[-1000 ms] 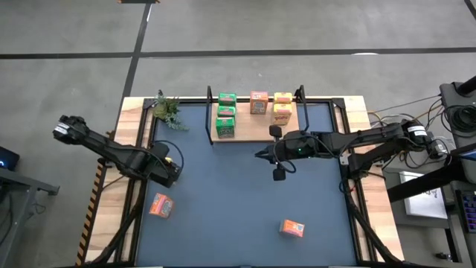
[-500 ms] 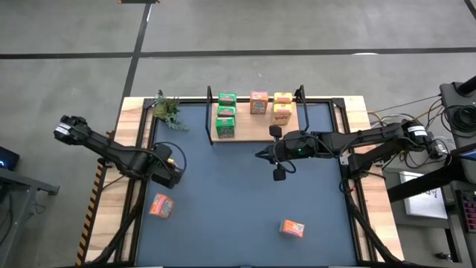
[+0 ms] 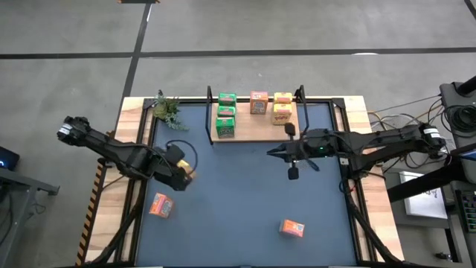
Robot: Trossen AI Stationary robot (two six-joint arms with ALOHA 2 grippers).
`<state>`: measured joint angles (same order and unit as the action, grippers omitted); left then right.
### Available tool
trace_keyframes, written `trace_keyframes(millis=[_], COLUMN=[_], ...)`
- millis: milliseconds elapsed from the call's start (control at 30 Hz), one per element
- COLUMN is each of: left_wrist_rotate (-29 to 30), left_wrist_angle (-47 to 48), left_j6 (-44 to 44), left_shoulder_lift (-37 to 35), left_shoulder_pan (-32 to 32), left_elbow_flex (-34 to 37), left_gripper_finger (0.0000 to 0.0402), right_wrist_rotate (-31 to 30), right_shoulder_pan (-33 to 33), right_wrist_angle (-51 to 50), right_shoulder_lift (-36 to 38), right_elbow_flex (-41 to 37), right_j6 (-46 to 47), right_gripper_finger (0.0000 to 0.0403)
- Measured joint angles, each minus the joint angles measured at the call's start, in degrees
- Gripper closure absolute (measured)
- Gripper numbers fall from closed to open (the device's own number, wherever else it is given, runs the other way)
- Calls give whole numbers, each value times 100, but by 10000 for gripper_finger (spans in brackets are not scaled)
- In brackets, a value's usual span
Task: Stack cereal on shelf
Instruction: Stack the yellow cereal box on the shelf
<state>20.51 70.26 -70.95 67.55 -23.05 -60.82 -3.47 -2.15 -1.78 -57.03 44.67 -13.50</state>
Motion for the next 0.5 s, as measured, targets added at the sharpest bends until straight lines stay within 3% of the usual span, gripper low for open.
trace_keyframes(millis=[233,500], left_wrist_rotate=[5,451], left_wrist_angle=[-1366,-1482], left_j6=[2672,4949], left_shoulder_lift=[868,2111], left_shoulder_pan=[102,571], left_elbow_flex=[-1222,-2962], left_gripper_finger=[272,272], right_wrist_rotate=[60,90], right_shoulder_pan=[-71,-370], right_wrist_angle=[467,686], right_shoulder_lift=[577,831], right_elbow_flex=[-475,-702], right_j6=[-31,-426], right_gripper_finger=[394,394])
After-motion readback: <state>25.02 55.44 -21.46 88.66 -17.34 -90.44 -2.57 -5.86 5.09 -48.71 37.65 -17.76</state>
